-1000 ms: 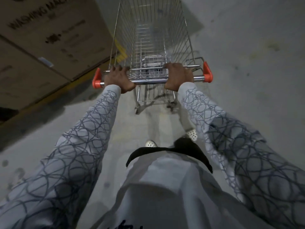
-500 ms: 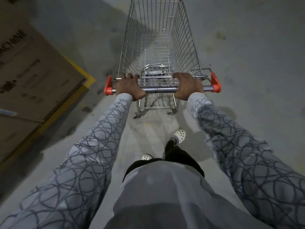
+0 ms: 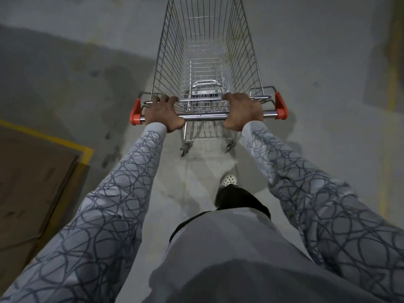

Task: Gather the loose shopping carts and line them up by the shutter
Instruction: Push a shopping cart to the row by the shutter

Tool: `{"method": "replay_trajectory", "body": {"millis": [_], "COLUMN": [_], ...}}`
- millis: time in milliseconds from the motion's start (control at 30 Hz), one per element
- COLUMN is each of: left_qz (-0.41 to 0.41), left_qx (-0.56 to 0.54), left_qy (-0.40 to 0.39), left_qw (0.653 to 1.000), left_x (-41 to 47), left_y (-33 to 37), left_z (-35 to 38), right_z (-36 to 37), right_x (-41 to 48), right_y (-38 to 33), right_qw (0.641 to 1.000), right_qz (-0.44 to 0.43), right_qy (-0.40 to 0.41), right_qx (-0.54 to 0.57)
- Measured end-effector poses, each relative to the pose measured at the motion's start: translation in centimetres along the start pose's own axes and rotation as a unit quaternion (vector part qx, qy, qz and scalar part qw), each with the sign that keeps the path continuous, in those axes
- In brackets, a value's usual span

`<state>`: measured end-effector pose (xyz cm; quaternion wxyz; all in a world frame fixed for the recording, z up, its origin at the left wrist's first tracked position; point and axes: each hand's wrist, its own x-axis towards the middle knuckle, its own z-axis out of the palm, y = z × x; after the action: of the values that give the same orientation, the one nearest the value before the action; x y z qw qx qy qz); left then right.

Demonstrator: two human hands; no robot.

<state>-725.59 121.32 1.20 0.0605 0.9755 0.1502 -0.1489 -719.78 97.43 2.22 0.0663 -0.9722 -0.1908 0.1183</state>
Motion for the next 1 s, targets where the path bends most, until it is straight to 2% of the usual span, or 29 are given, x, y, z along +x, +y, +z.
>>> {"method": "replay_trajectory", "body": {"millis": [233, 500, 1000], "left_qz": [0.032, 0.051, 0.091], "left_qx": [0.026, 0.037, 0.045], "left_qy": [-0.001, -0.027, 0.017], "left_qw": [0.999, 0.998, 0.995], "left_x": [9.6, 21.1, 47.7], "left_y": [4.6, 11.2, 21.2], "left_z": [-2.9, -5.5, -12.6], "right_z": [-2.1, -5.9, -12.0], "right_x": [7.0, 16.9, 42.8], "right_y": [4.8, 11.7, 22.8], "right_qw": [0.999, 0.999, 0.995], "right_qz": [0.031, 0.038, 0.075], "right_qy": [0.012, -0.025, -0.053], "right_qx": [0.002, -0.016, -0.040]}}
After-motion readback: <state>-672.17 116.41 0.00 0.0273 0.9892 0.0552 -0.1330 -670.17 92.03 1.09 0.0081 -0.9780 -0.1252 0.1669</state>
